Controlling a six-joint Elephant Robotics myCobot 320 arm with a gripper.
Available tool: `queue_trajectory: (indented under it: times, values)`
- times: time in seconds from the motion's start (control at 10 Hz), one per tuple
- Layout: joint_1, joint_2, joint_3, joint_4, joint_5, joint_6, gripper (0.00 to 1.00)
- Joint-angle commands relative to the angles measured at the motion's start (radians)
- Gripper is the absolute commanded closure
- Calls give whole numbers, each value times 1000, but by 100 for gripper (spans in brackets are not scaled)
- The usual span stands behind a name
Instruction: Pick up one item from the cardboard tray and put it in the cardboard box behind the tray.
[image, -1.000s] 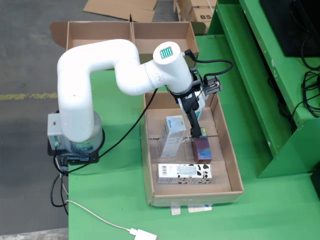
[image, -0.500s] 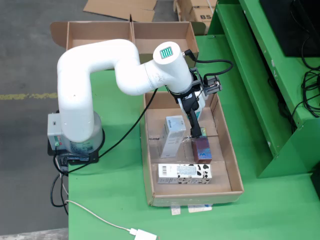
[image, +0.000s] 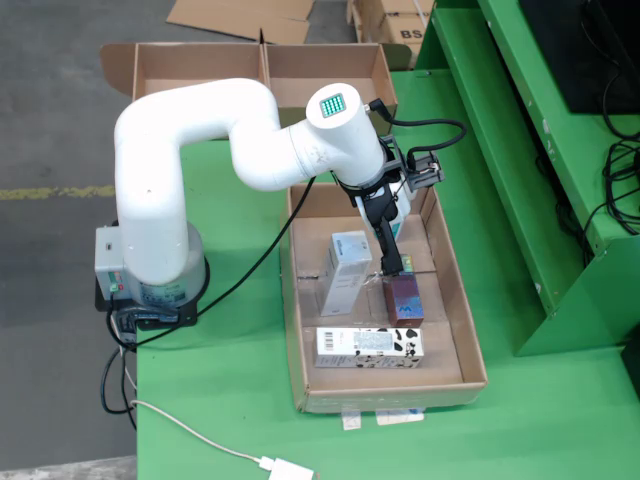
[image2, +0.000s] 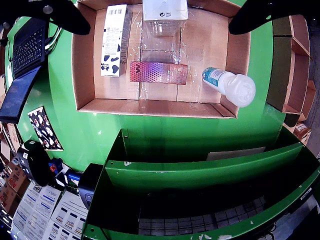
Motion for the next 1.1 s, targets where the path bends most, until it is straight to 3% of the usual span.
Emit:
queue_trajectory:
  times: [0.0, 0.3, 0.5, 1.0]
  values:
    - [1, 17, 26, 12, 5, -3, 0]
    - [1, 17, 26, 12, 5, -3, 0]
    - [94, 102, -113, 79, -43, 88, 0]
    - [170, 169, -265, 139, -87, 157, 0]
